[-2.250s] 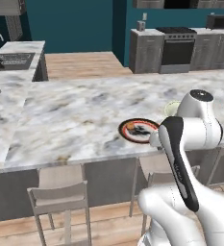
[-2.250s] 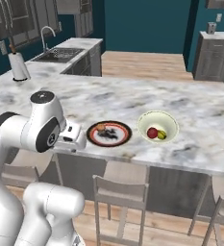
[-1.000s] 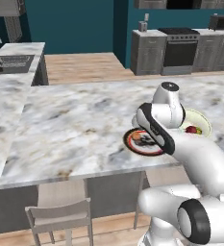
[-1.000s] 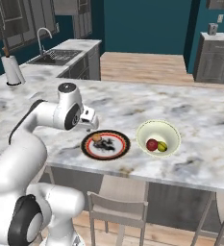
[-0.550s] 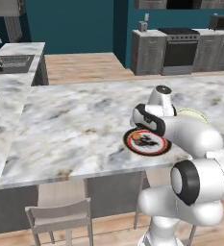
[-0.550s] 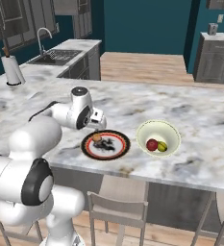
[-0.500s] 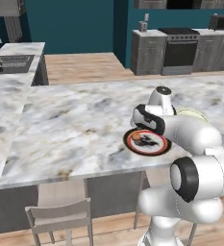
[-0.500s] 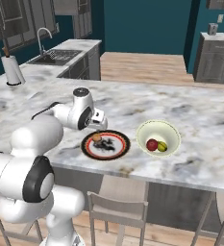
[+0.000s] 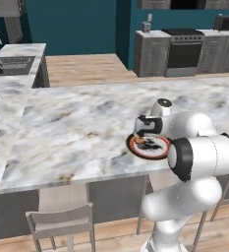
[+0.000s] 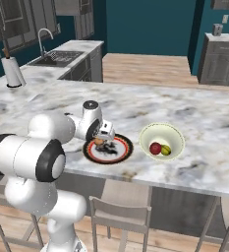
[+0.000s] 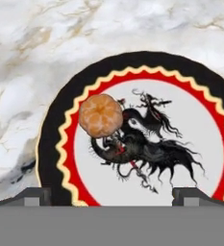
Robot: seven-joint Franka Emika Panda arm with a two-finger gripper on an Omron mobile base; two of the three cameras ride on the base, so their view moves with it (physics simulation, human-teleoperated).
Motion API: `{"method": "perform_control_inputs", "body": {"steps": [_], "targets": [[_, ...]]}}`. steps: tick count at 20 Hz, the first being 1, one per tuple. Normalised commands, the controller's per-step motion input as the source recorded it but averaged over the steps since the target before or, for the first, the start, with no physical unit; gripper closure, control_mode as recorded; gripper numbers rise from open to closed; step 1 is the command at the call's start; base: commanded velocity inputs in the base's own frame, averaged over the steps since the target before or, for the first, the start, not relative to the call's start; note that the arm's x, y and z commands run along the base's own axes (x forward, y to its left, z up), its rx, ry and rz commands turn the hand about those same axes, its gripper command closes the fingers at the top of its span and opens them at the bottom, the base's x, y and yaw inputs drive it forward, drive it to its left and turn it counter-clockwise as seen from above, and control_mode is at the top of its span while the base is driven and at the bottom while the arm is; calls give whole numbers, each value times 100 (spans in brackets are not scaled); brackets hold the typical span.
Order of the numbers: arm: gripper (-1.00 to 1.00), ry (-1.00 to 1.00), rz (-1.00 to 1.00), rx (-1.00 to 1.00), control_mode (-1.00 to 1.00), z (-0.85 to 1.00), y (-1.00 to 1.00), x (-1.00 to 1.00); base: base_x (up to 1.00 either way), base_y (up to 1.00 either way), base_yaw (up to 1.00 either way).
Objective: Take the fruits from the plate on the dining counter and place two fruits in each bowl.
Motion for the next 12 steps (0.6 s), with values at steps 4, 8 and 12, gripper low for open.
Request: {"method": "perform_control_inputs", "body": {"steps": [4,8,12], "targets": [[-100,0,0,0,-100,-21,5,42,0,0,0],[-100,0,0,0,-100,-19,0,34,0,0,0],[-100,0,0,0,-100,-18,6,35,0,0,0]]}}
